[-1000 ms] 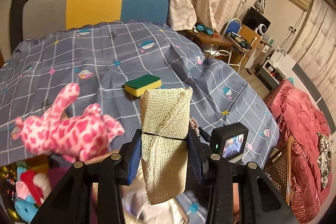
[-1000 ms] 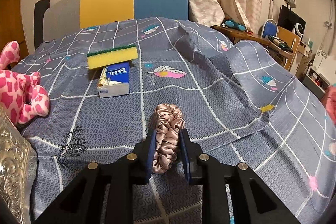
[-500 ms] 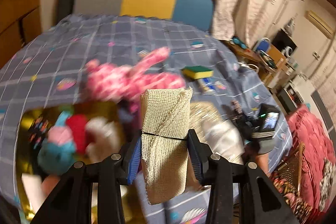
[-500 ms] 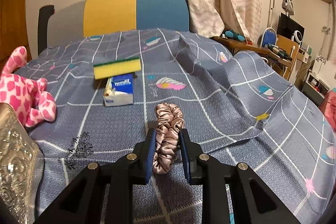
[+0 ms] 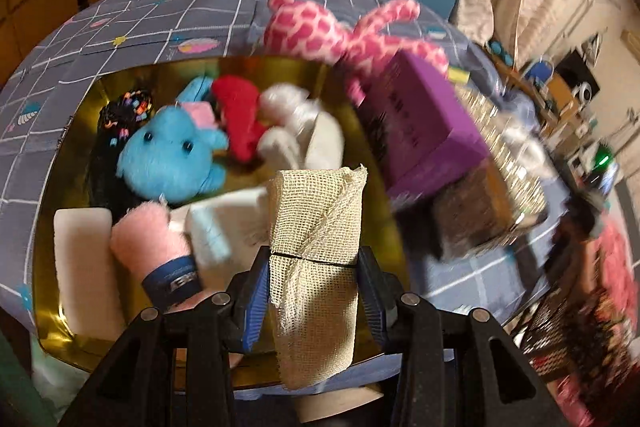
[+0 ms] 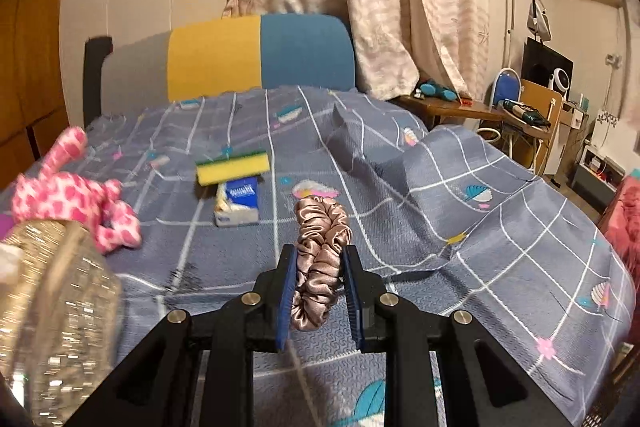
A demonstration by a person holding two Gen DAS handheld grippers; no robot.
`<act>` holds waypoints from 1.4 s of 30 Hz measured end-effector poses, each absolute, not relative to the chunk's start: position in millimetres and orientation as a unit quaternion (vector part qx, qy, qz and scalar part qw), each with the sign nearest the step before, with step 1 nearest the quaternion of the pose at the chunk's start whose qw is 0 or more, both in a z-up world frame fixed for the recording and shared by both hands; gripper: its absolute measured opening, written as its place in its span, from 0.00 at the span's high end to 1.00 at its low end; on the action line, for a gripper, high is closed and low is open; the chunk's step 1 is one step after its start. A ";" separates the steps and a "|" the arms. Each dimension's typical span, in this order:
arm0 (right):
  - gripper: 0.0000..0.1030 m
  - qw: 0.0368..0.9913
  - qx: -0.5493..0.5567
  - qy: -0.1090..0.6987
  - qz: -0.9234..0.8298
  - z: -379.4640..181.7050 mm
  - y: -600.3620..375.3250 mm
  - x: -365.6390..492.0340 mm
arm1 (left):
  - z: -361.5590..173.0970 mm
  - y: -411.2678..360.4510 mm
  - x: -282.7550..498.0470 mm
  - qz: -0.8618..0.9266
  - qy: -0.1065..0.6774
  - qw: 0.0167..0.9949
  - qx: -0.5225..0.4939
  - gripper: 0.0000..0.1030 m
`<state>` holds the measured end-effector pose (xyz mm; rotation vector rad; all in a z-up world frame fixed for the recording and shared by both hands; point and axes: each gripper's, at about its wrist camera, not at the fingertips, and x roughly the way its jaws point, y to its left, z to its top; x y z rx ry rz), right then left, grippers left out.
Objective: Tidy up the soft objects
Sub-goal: 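Carry the bandage roll into the gold tray and release while the right gripper carries the scrunchie, then lower the scrunchie into the gold tray and open the right gripper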
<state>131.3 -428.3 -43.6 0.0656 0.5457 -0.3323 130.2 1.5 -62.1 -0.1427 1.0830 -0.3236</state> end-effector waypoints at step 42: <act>0.77 0.917 -0.019 0.340 0.208 -1.7 -75.6 138.4 | -56.7 106.9 92.2 -0.170 0.410 0.882 -0.159 0.43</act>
